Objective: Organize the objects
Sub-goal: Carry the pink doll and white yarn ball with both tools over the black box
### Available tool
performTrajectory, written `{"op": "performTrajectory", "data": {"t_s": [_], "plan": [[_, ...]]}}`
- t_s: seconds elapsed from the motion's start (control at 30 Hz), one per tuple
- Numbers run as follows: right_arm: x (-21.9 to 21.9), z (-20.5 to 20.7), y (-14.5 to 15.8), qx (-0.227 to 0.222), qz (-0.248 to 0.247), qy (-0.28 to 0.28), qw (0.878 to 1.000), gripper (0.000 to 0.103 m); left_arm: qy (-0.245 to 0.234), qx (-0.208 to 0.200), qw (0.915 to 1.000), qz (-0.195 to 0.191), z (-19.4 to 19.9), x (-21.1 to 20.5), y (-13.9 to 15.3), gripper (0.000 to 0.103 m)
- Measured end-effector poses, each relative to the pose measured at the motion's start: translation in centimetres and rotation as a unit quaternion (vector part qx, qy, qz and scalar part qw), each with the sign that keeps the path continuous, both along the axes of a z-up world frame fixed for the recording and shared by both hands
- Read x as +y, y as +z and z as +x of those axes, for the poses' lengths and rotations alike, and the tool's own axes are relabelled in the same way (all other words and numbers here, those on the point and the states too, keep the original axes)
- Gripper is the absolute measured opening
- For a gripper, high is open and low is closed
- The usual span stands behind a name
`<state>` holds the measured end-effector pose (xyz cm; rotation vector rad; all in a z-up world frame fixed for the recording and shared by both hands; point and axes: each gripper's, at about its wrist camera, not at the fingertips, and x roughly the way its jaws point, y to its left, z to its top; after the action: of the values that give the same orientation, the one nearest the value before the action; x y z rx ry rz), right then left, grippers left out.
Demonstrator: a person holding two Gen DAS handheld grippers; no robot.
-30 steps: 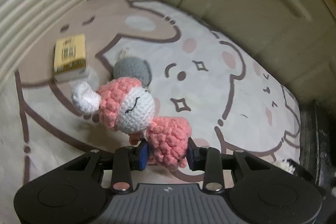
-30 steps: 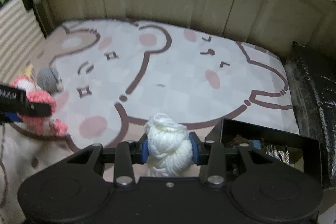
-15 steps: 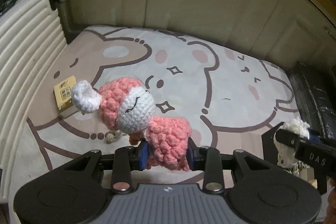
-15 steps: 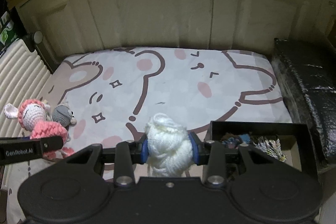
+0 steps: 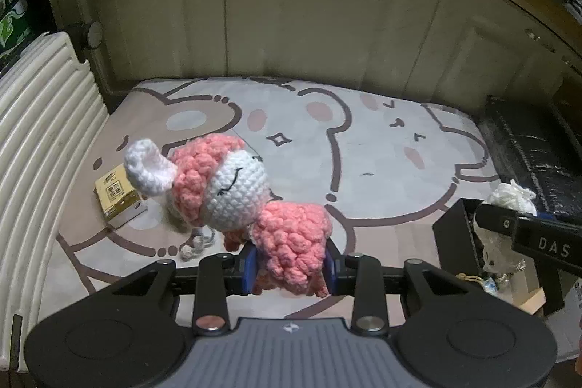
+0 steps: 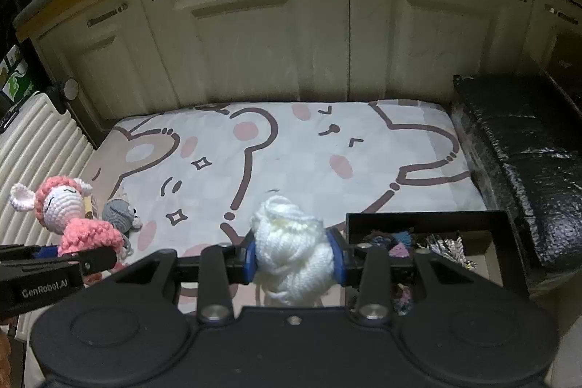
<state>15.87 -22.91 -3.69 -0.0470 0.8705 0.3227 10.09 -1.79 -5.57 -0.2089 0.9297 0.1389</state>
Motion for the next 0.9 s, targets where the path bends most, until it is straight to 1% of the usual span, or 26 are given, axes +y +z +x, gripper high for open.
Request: {"op": "performTrajectory", "data": {"t_s": [0.4,0.9], "plan": [[-2.6,-0.6,1.1,-0.018,-0.003,-0.019,1.000,0.040,-0.027,-0.016,0.9995,-0.007,0.2,-3.0,1.1,0.037],[-9.1,-0.3,1.2,-0.023,0.007,-0.074,0.997,0.040,-0.086,-0.023,0.9956,-0.031,1.7,-9.1,1.5,0.037]]}}
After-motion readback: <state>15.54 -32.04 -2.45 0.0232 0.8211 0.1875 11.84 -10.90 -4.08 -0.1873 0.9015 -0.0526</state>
